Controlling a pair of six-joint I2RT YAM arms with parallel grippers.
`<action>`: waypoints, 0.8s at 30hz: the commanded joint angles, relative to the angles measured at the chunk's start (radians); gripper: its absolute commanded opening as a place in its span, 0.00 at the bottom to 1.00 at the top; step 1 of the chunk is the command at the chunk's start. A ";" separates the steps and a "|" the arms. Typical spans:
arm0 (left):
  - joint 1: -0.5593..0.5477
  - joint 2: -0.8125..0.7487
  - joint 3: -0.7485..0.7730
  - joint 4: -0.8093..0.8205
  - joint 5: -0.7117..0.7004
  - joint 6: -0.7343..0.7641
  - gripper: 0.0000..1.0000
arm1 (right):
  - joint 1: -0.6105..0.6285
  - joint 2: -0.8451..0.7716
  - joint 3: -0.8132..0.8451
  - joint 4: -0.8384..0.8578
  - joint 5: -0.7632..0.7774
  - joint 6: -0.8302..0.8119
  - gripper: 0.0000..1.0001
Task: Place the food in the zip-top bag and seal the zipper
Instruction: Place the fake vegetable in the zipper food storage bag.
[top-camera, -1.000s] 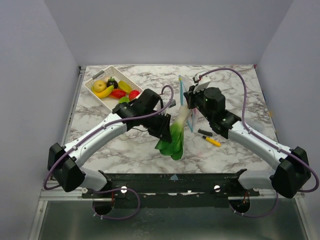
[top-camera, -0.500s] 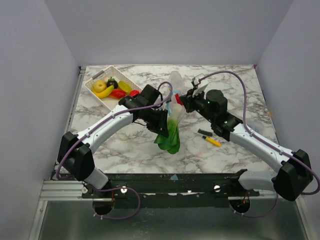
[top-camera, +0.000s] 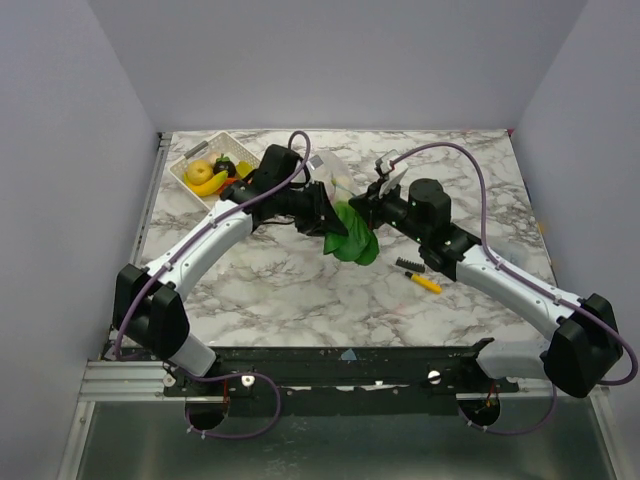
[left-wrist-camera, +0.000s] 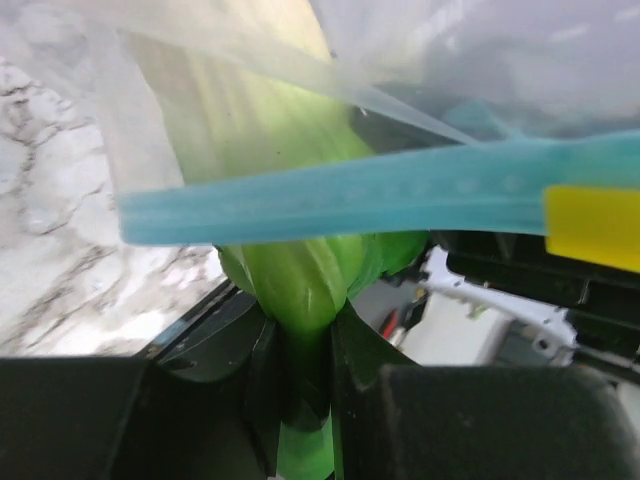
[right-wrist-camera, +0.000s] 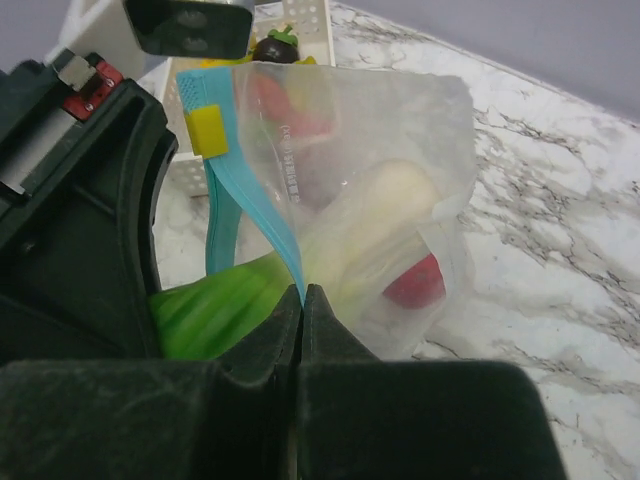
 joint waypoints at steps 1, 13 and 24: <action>0.012 -0.036 -0.146 0.302 0.031 -0.368 0.00 | 0.002 0.006 0.024 0.012 -0.055 0.007 0.01; 0.001 -0.053 -0.137 0.260 -0.402 -0.326 0.00 | 0.002 0.023 0.041 0.014 -0.099 0.063 0.01; -0.013 0.062 -0.089 0.299 -0.513 -0.238 0.27 | 0.002 0.043 0.069 0.044 -0.146 0.166 0.01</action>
